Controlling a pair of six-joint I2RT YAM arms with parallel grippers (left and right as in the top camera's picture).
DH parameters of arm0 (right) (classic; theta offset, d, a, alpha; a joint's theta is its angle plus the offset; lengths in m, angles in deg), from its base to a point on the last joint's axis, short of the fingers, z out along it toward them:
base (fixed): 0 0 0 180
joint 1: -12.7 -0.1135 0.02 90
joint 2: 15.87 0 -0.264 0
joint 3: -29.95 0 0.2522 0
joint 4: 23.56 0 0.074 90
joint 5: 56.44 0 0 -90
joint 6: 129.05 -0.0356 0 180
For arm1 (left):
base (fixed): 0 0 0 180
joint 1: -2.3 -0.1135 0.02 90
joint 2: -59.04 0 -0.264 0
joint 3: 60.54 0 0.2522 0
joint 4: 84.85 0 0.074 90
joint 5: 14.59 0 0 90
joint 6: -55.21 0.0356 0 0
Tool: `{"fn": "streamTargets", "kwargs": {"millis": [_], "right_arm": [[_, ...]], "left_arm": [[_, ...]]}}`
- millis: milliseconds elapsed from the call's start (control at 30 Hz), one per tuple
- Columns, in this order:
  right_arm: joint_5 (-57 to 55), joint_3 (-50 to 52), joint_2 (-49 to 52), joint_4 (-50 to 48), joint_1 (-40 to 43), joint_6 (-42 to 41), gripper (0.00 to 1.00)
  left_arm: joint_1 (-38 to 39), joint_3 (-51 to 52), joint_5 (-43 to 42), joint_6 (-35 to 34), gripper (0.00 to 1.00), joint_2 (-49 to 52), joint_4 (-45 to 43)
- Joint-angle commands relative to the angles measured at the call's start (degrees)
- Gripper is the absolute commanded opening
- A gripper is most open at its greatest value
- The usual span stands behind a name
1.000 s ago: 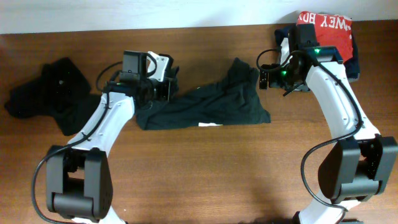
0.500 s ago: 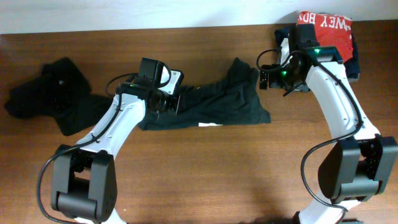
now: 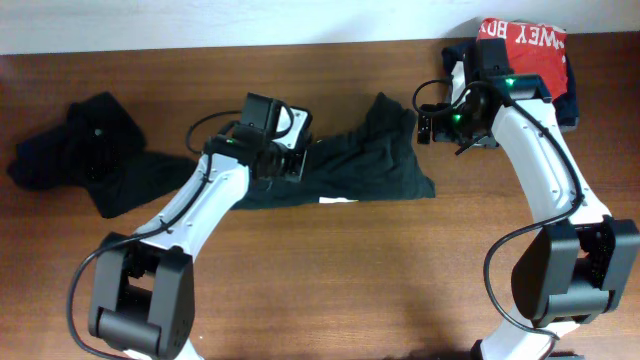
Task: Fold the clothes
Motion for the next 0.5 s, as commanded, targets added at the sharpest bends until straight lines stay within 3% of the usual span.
{"fn": "streamTargets", "kwargs": {"millis": [0,233,467], "right_arm": [[-0.7,0.37,0.26,0.11,0.0,0.02,0.99],[-0.02,0.37,0.26,-0.13,-0.04,0.0,0.99],[3.28,0.37,0.26,-0.5,-0.04,0.28,0.99]], "left_arm": [[1.27,-0.9,0.15,-0.87,0.99,-1.25,-1.01],[-4.9,-6.54,-0.74,-1.29,0.99,-5.22,5.46],[-16.11,-12.13,-9.14,-1.29,0.99,-13.09,7.87]]}}
